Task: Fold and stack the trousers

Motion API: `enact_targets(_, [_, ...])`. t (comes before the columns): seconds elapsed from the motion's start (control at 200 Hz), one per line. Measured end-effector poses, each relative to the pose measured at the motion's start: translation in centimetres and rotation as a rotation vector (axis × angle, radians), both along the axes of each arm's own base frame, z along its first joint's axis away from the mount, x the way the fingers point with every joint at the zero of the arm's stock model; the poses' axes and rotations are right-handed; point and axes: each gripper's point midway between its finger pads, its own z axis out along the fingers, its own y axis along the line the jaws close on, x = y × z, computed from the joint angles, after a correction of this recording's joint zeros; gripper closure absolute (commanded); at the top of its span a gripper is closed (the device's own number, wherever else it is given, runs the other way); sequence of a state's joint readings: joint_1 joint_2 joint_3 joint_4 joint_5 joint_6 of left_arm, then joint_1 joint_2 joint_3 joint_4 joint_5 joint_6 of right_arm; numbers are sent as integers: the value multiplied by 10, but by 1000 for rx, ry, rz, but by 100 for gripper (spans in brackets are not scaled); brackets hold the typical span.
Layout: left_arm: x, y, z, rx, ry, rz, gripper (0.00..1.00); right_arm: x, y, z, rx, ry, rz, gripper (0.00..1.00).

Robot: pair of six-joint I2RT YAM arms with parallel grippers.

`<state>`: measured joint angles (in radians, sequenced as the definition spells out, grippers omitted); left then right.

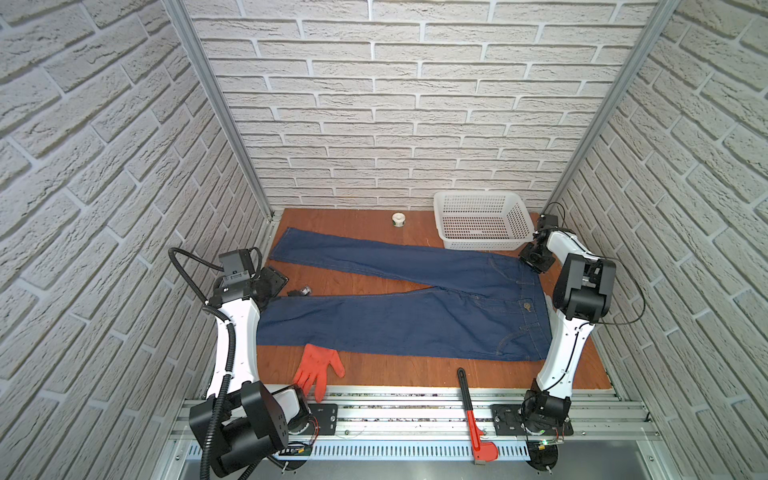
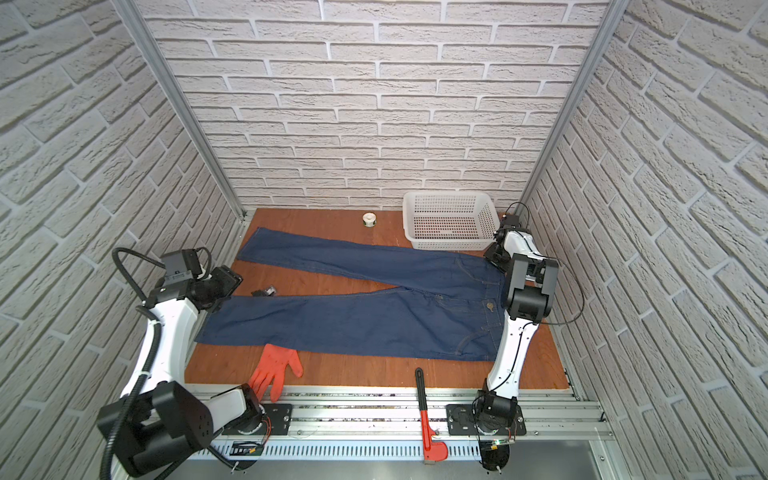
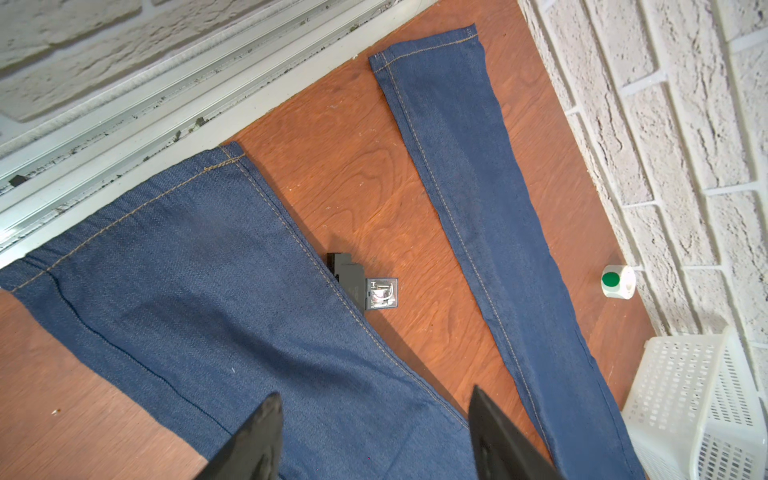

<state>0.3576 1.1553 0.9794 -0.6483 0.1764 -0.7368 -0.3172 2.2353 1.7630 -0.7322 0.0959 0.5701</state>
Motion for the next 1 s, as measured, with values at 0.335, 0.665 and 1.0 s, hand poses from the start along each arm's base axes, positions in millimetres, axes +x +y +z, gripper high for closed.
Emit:
enact_targets(0.335, [-28, 18, 23, 10, -56, 85, 19, -63, 31, 152, -86, -248, -12, 43])
enact_targets(0.665, [-60, 26, -2, -52, -23, 169, 19, -138, 71, 158, -37, -281, 21, 48])
enact_targets(1.0, [-49, 16, 1, -104, -78, 122, 19, -103, 53, 124, -87, -217, 105, 54])
